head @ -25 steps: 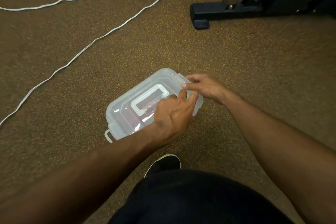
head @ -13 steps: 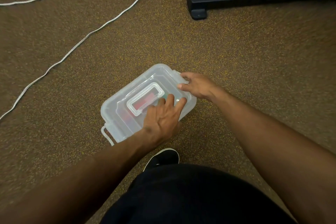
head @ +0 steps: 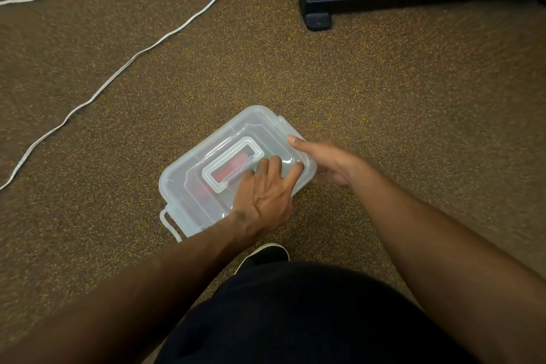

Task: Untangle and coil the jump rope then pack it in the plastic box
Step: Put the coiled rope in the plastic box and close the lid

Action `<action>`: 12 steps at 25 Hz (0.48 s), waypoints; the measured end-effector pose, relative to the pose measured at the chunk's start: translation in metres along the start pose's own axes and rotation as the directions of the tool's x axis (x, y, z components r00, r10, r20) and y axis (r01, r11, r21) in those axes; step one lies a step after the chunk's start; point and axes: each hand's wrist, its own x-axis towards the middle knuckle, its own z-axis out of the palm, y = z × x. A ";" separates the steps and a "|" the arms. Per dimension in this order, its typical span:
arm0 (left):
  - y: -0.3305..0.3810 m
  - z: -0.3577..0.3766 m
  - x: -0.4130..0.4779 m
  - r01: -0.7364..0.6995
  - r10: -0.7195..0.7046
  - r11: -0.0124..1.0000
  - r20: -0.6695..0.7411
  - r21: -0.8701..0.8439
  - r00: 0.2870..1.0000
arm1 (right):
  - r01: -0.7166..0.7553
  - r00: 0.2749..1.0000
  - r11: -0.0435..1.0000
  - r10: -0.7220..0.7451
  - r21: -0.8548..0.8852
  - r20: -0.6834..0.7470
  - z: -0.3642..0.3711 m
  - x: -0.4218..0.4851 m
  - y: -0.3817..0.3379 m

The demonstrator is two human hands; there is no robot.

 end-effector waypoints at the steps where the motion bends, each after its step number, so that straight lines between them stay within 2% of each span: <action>1: -0.001 -0.002 0.000 -0.010 0.010 1.000 -0.028 0.007 1.000 | -0.003 1.000 1.000 0.003 0.029 -0.002 0.001 0.000 0.004; 3: -0.007 -0.010 0.003 0.003 -0.005 1.000 -0.113 -0.021 0.994 | 0.012 1.000 0.994 -0.010 0.113 -0.015 0.003 0.002 0.009; 5: -0.013 -0.013 0.008 0.071 -0.091 0.992 -0.195 -0.109 0.976 | 0.047 0.999 0.976 -0.043 0.210 -0.025 0.005 0.004 0.010; 8: -0.016 -0.007 0.017 0.139 -0.159 0.976 -0.111 -0.165 0.981 | 0.101 0.992 0.941 -0.070 0.324 -0.105 0.010 0.003 0.012; 10: -0.015 0.002 0.020 0.122 -0.128 0.987 -0.058 -0.100 0.990 | 0.222 0.960 0.948 -0.170 0.231 -0.225 0.015 0.001 0.011; 12: -0.016 0.006 0.021 0.129 -0.134 0.988 -0.060 -0.086 0.989 | 0.302 0.901 0.953 -0.281 0.013 -0.331 0.019 -0.002 0.010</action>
